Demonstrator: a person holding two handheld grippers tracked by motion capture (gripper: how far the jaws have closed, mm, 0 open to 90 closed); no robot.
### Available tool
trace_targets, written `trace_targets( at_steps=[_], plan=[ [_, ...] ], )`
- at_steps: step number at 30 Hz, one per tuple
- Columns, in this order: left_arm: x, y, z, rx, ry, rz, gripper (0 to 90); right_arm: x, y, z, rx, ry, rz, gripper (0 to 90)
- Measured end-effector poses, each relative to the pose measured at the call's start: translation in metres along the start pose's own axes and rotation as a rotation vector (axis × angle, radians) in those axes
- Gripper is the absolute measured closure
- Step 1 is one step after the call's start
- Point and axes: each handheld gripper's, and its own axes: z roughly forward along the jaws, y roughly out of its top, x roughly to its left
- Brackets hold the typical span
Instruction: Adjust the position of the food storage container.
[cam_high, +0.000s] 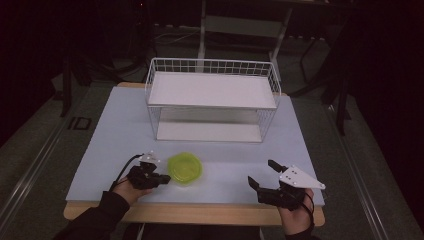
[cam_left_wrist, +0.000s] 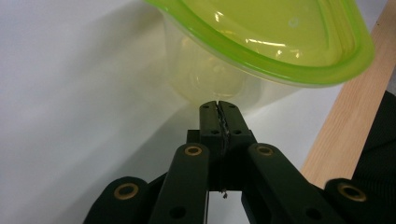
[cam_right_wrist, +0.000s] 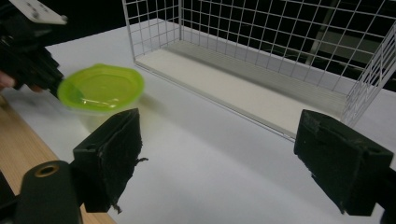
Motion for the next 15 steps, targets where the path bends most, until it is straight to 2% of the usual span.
trace_targets(
  at_steps=[3,7,9,11,15],
  plan=[
    [-0.005,0.007,0.011,0.000,-0.015,0.002,90.0,0.000,0.000,0.001,0.003,0.002,-0.005,14.9],
    [-0.010,0.013,0.017,-0.020,-0.050,0.004,90.0,0.001,-0.001,0.002,0.010,0.005,-0.005,15.0],
    [-0.013,0.015,0.019,-0.008,-0.025,0.014,90.0,0.001,-0.001,0.002,0.011,0.005,-0.006,15.0],
    [-0.012,0.016,0.019,-0.014,-0.009,0.006,90.0,0.001,-0.001,0.002,0.011,0.008,-0.006,15.0],
    [-0.001,0.019,0.017,-0.019,0.034,-0.015,90.0,0.001,-0.001,0.002,0.014,0.008,-0.009,15.0]
  ],
)
